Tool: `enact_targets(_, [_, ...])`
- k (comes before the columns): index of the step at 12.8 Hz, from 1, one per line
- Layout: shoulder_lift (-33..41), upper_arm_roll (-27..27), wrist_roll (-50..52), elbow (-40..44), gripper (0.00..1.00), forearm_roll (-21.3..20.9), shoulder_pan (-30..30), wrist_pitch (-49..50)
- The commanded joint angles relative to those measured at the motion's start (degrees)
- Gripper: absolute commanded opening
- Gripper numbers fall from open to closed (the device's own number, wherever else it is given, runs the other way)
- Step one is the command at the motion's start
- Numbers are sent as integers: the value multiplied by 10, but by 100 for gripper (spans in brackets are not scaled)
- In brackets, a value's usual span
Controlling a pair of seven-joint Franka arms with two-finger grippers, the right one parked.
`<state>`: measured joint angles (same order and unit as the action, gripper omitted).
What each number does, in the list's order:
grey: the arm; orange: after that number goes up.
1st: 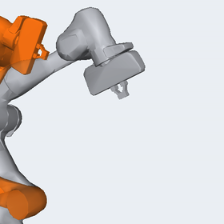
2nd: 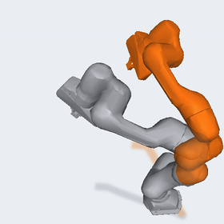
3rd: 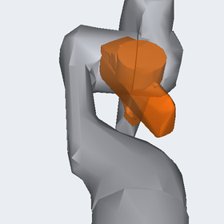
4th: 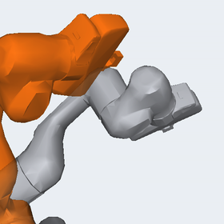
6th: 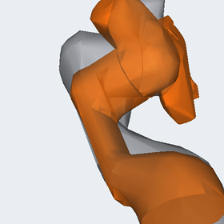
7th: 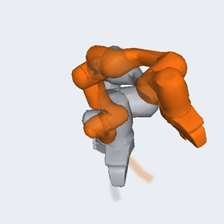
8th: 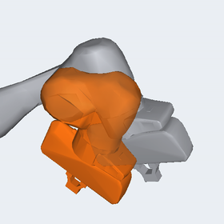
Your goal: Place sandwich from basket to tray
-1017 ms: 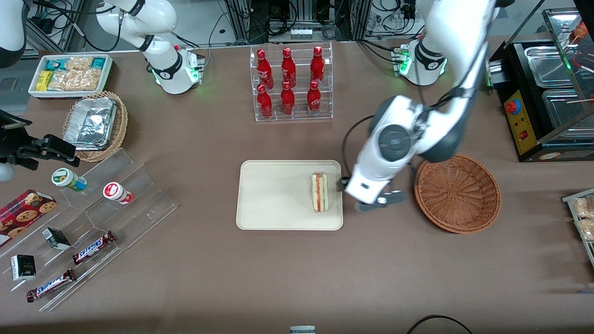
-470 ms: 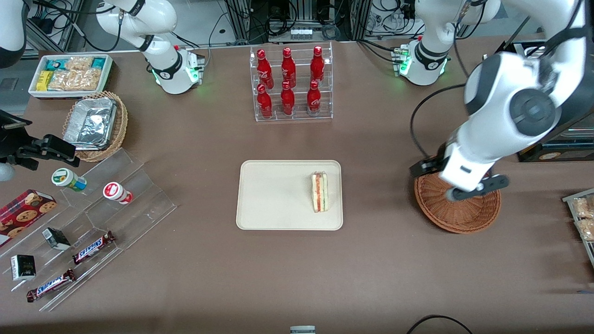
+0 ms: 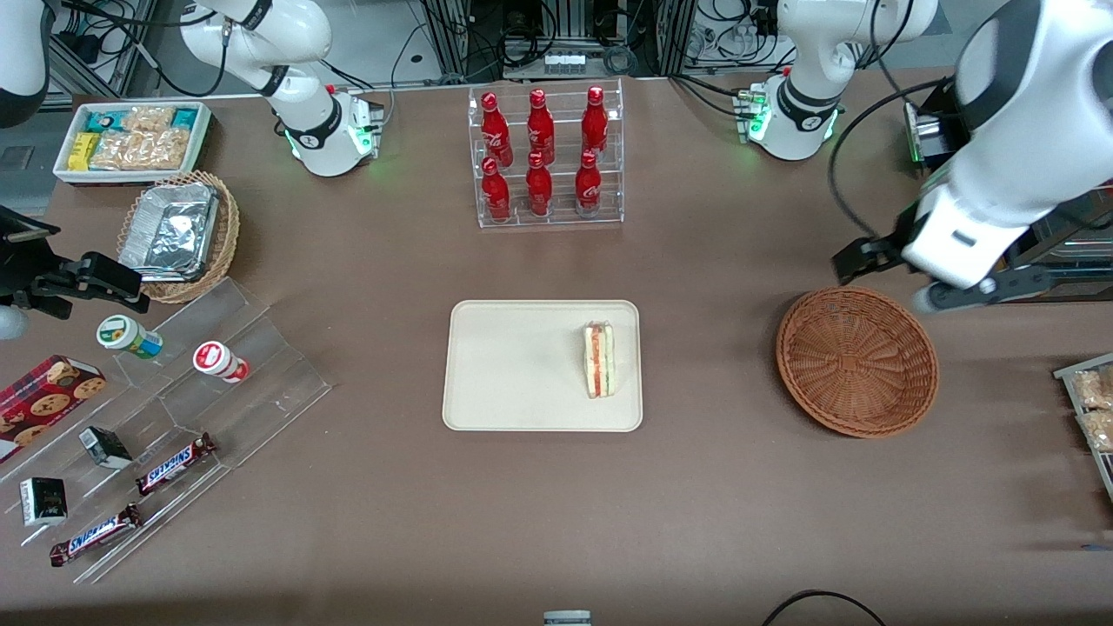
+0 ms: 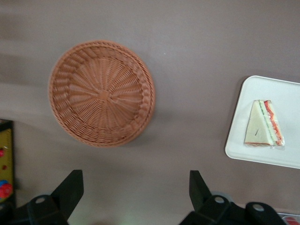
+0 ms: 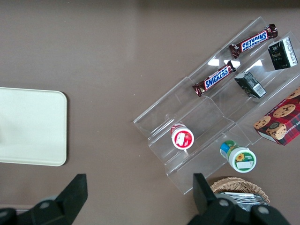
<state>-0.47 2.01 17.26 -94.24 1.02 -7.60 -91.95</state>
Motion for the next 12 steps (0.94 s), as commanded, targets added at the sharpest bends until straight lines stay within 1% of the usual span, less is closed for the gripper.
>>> enact_targets(1, [25, -24, -63, 12, 100, -2, 6, 26])
enact_targets(2, [25, -24, -81, 26, 100, -2, 6, 27])
enact_targets(5, [42, -17, -79, 25, 100, -3, 7, 28])
enact_targets(9, [48, -17, -82, 25, 100, -6, 4, 68])
enact_targets(11, [48, -6, -81, 16, 100, -26, 1, 76])
enact_targets(12, [49, 1, -80, 8, 100, -28, 4, 76])
